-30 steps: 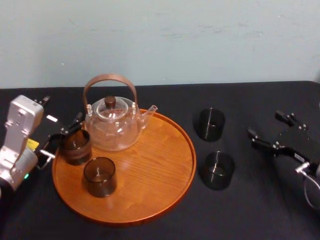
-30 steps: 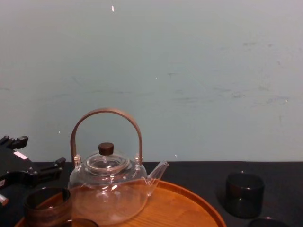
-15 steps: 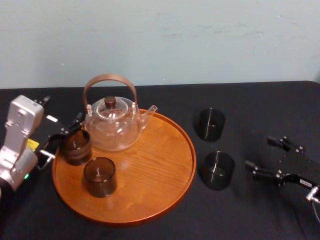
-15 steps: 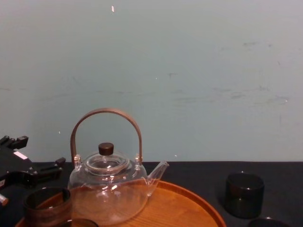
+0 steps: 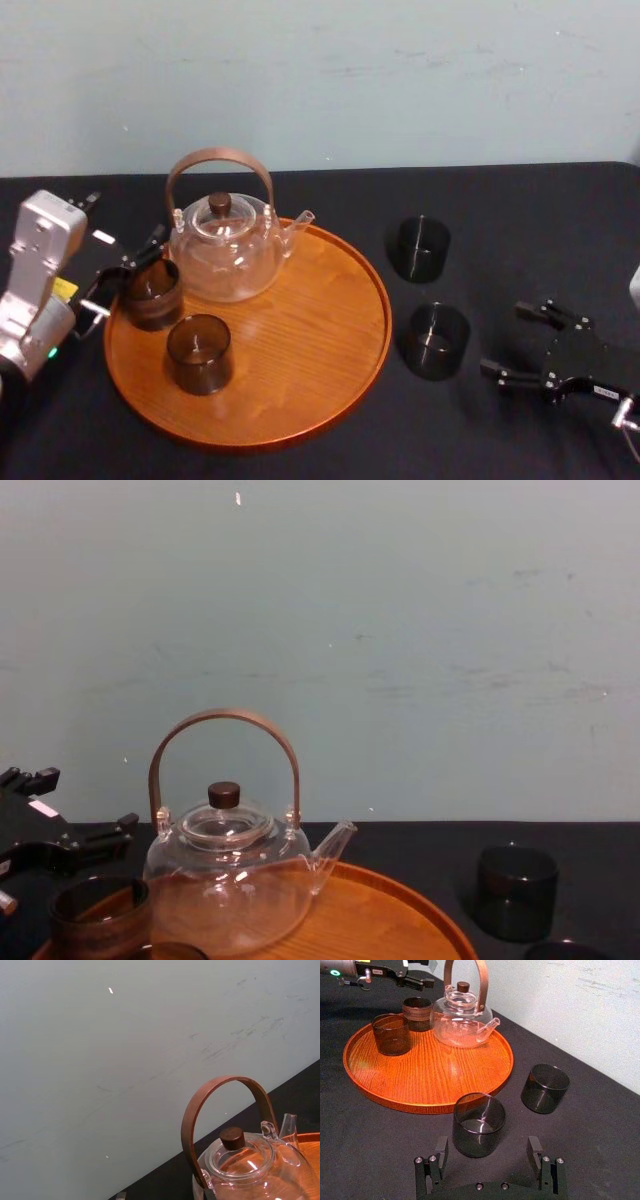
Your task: Pick up the glass from the table and place it on the tray.
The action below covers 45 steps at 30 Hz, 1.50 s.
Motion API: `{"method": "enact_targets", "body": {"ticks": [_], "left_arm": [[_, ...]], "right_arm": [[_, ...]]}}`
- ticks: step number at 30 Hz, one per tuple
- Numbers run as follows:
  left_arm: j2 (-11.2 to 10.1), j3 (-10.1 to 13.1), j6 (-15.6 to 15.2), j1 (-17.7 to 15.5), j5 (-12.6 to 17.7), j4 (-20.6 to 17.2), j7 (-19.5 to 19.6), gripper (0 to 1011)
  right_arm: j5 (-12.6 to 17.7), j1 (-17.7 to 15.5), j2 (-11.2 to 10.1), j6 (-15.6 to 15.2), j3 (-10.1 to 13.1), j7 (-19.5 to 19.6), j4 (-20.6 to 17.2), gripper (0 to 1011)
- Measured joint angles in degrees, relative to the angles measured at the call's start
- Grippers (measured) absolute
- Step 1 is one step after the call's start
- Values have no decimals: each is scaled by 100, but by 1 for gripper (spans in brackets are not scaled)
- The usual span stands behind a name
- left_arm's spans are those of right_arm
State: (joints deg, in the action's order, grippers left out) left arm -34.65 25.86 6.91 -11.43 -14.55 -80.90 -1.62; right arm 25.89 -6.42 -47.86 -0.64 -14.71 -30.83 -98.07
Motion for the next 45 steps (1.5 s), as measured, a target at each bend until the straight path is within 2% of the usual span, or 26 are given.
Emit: {"method": "enact_targets", "body": {"ticks": [7,21,35,45], "left_arm": [[0,0,0,0,0,0,0,1001],[0,0,0,0,0,0,0,1001],[0,0,0,0,0,0,0,1001],[0,0,0,0,0,0,0,1002]], "right_arm": [[-78,178,162,-144,-92,-108,131,1002],[-177,645,354,-767,-411,-179,366,1002],[-258,977,415,-984,-653,-247,529,1002],[-303,1325,559,-1071,-861,-332,754,1002]]}}
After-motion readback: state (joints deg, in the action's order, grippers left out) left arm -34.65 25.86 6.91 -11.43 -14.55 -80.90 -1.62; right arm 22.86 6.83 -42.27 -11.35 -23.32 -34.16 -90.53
